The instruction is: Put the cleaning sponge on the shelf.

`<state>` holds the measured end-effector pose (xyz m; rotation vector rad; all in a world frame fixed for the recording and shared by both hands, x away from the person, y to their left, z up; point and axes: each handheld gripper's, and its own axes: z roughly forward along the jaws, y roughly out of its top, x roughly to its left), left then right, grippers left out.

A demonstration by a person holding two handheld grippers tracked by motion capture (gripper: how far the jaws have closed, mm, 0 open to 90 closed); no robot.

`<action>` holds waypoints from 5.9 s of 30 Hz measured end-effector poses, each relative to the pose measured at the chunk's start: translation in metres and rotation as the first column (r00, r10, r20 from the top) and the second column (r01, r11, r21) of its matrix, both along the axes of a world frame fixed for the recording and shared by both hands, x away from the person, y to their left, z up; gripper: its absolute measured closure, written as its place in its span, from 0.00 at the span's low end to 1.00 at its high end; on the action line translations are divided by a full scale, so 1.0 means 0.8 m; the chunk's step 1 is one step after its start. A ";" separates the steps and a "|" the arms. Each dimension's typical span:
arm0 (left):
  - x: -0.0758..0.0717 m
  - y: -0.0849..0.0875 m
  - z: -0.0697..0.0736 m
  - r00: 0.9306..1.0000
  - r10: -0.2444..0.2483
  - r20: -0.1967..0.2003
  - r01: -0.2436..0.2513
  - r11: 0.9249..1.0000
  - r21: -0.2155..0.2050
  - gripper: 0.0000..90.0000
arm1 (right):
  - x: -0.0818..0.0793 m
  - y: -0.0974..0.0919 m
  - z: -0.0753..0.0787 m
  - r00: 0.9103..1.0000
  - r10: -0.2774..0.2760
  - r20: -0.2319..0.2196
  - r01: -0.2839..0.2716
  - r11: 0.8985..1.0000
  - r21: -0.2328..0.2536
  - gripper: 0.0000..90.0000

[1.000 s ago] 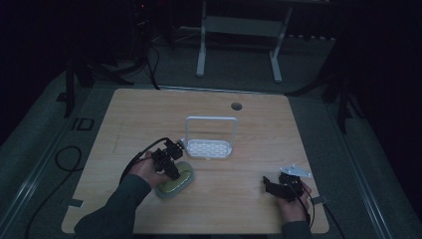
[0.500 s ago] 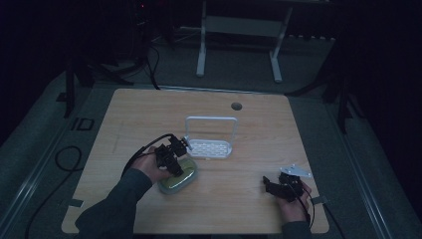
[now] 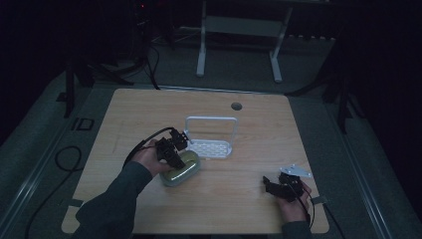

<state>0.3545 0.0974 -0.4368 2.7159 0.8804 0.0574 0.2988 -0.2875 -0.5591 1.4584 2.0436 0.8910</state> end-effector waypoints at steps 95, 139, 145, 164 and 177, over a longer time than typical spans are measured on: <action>0.075 -0.105 0.048 0.877 -0.473 0.091 0.453 0.874 0.175 0.80 | 0.000 0.000 0.000 1.000 0.007 -0.001 -0.007 1.000 0.001 0.25; 0.077 -0.135 0.000 0.819 -0.556 0.143 0.498 0.812 0.305 0.79 | 0.001 0.000 0.000 1.000 0.011 -0.001 -0.011 1.000 0.001 0.25; 0.079 -0.135 -0.005 0.821 -0.552 0.150 0.491 0.814 0.310 0.79 | 0.001 0.000 0.000 1.000 0.011 -0.001 -0.011 1.000 0.001 0.25; 0.080 -0.141 -0.017 0.811 -0.561 0.168 0.486 0.805 0.340 0.79 | 0.001 0.000 0.000 1.000 0.010 -0.002 -0.010 1.000 0.001 0.25; 0.081 -0.140 -0.025 0.810 -0.557 0.183 0.473 0.805 0.358 0.78 | 0.001 0.000 0.000 1.000 0.010 -0.002 -0.010 1.000 0.001 0.25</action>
